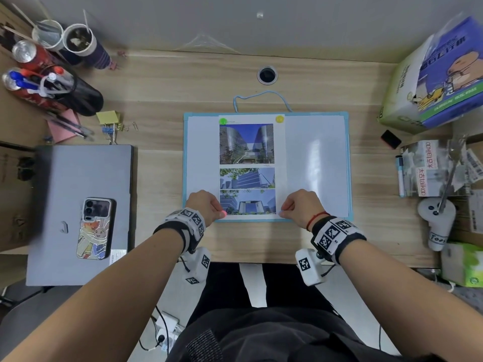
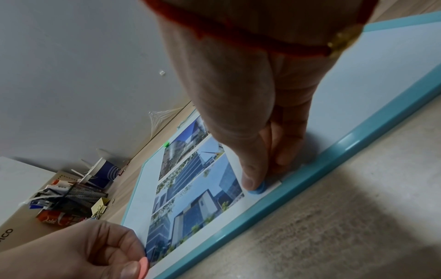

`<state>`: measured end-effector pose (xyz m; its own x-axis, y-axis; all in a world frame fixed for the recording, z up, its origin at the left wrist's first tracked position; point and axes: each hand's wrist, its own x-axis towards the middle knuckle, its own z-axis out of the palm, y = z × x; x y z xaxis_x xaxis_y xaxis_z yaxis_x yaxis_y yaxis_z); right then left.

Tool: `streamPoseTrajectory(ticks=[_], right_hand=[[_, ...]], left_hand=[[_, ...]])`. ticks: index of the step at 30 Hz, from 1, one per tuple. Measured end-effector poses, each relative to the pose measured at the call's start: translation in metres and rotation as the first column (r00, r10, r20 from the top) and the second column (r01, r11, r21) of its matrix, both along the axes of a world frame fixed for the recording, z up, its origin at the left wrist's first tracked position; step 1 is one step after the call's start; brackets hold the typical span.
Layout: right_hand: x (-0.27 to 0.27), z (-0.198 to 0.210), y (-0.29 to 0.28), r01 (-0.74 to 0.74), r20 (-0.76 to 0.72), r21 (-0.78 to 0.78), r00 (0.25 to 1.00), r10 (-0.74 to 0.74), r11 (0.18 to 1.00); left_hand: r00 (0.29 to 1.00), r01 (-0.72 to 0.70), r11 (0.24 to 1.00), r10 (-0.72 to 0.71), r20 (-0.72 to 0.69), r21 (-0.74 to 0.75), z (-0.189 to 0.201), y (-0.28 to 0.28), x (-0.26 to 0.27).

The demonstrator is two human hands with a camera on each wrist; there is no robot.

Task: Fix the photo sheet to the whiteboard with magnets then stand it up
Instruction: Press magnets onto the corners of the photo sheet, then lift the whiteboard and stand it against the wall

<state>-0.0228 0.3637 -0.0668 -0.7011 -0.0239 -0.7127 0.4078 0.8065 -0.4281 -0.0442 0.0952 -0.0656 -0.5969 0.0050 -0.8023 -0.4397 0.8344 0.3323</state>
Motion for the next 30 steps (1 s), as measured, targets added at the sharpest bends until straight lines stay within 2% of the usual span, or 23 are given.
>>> streamPoseTrajectory(ticks=[15,17,19,22,24,26,28,30], right_hand=[[-0.010,0.004,0.004,0.002,0.011,0.068,1.000,-0.003,0.998],[-0.018,0.007,0.010,0.031,-0.022,0.084,0.999,-0.030,0.996],[-0.028,0.008,0.020,0.096,-0.087,0.117,0.992,-0.086,0.988],[-0.044,0.011,0.040,0.223,-0.208,0.202,0.961,-0.181,0.954],[-0.051,0.012,0.053,0.280,-0.235,0.321,0.949,-0.210,0.905],[-0.056,0.014,0.062,0.335,-0.203,0.418,0.941,-0.272,0.845],[-0.059,0.014,0.068,0.376,-0.144,0.435,0.926,-0.350,0.818],[-0.061,0.014,0.069,0.416,-0.095,0.385,0.906,-0.412,0.824]], left_hand=[[0.999,0.040,0.997,-0.041,-0.018,-0.072,0.007,0.002,-0.007],[0.995,0.005,0.993,-0.016,-0.096,-0.114,0.009,-0.004,-0.016],[0.973,-0.090,0.983,0.052,-0.224,-0.162,0.012,-0.014,-0.026],[0.940,-0.159,0.940,0.051,-0.337,-0.301,0.011,-0.028,-0.036],[0.949,-0.190,0.911,0.074,-0.307,-0.367,0.011,-0.033,-0.041],[0.969,-0.178,0.921,0.104,-0.222,-0.346,0.010,-0.034,-0.045],[0.970,-0.212,0.937,0.165,-0.181,-0.279,0.007,-0.035,-0.049],[0.962,-0.258,0.935,0.225,-0.156,-0.242,0.001,-0.036,-0.054]])
